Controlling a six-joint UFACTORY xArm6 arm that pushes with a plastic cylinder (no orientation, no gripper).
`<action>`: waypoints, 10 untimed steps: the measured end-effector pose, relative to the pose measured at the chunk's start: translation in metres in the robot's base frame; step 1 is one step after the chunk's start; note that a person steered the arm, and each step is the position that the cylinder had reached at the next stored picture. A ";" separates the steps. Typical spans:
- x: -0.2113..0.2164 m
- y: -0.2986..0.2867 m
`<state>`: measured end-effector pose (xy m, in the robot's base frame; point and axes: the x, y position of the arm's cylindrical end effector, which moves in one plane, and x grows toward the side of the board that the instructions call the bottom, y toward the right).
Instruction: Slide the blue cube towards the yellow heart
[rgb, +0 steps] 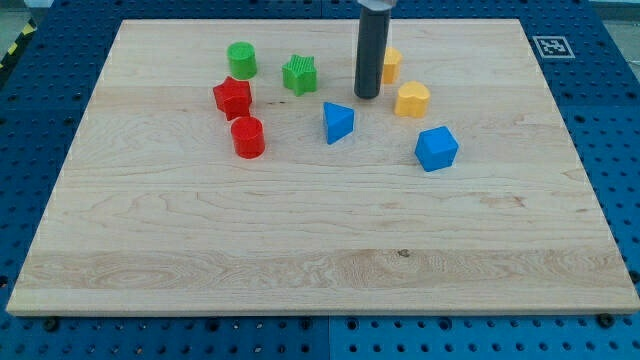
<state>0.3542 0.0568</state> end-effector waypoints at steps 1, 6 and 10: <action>0.028 0.000; 0.159 0.105; 0.134 0.169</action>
<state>0.4885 0.2262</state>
